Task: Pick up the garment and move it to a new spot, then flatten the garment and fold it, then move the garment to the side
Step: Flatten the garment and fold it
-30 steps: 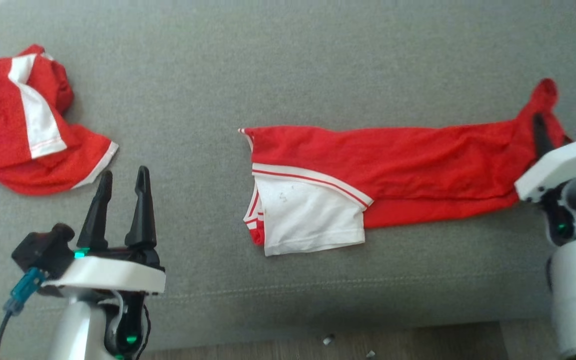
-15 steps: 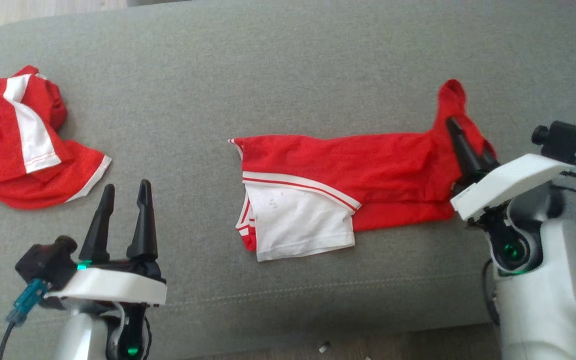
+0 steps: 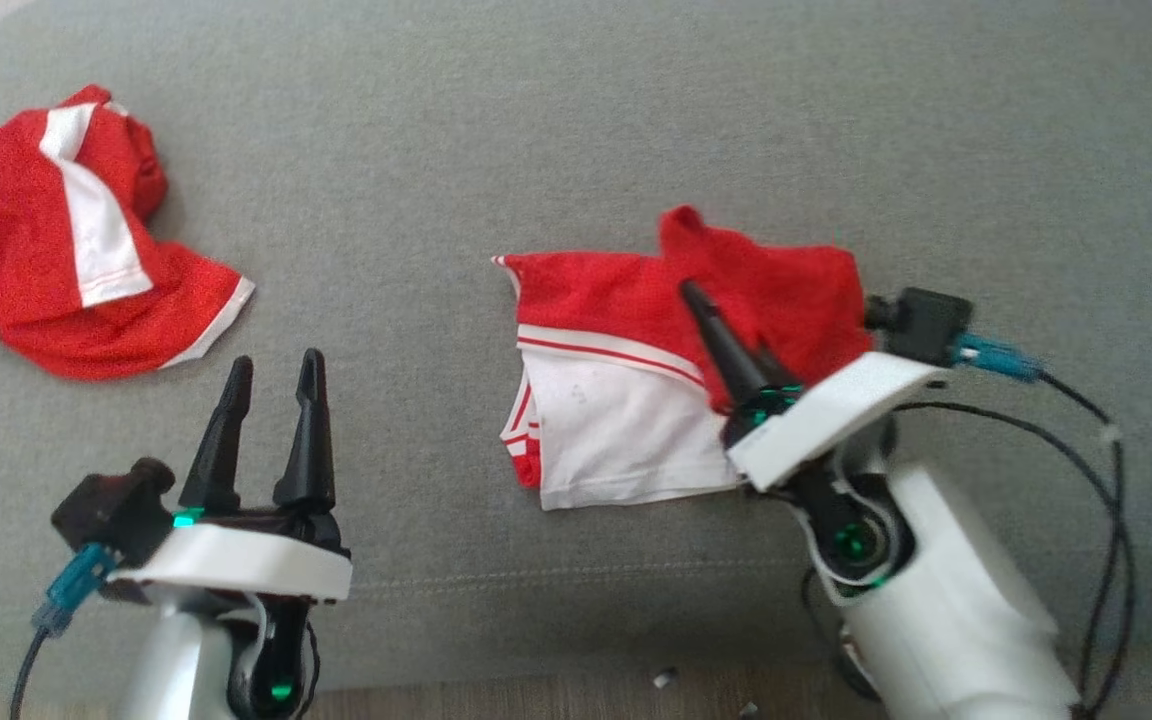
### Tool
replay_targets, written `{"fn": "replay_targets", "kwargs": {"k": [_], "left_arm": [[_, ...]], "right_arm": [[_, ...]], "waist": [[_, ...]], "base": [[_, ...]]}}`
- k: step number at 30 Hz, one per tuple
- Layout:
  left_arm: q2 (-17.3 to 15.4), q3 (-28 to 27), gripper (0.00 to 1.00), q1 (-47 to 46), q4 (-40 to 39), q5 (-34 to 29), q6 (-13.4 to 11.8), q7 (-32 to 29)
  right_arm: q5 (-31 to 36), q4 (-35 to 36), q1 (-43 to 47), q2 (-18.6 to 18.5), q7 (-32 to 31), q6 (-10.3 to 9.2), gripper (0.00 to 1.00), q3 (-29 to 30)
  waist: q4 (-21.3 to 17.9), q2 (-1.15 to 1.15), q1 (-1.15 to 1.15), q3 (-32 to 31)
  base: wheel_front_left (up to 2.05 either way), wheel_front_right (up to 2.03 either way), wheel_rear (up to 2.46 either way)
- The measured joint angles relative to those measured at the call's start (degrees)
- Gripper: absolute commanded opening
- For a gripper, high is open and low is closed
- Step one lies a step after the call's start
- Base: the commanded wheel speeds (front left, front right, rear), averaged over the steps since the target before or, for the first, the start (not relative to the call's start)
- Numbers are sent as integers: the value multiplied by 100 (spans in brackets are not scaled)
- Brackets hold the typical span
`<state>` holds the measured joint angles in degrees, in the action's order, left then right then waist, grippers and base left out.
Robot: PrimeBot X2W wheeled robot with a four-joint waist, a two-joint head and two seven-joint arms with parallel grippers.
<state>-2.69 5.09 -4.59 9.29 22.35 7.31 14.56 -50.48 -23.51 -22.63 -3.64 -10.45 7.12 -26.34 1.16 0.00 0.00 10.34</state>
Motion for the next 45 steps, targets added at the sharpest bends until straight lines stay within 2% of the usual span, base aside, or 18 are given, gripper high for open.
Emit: {"fn": "replay_targets", "kwargs": {"k": [10,16,17,18,25,35,41,45], "left_arm": [[3,154,100,-141,33,80,0,0],[5,238,100,-270,89,154,0,0],[7,244,100,-271,97,155,0,0],[7,246,100,-271,105,169,0,0],[9,199,100,-271,243,202,0,0],[13,98,100,-227,233,134,0,0],[14,27,100,-46,174,107,0,0],[14,31,100,-29,94,91,0,0]], "right_arm": [[-895,-1151,-676,-9,850,0,0,-1206],[-1702,-1819,-1129,-33,1380,0,0,-1994],[-1816,-1898,-1180,-36,1444,0,47,-2125],[-1895,-1964,-1222,-36,1501,0,100,-2248],[-2503,-2096,-1541,-36,1849,0,100,-2913],[-2798,-2115,-2100,-35,2257,0,100,-3092],[-2245,-2619,-2492,-66,2421,0,100,-2729],[-1379,-2919,-2633,-375,2468,0,100,-2494]], "waist": [[278,0,0,280],[445,0,0,423],[459,0,0,436],[468,0,0,445],[368,0,0,397],[39,0,0,169],[-224,0,0,-3],[-335,0,0,-82]], "base": [[0,0,0],[0,0,0],[0,0,0],[0,0,0],[0,0,0],[0,0,0],[0,0,0],[0,0,0]]}}
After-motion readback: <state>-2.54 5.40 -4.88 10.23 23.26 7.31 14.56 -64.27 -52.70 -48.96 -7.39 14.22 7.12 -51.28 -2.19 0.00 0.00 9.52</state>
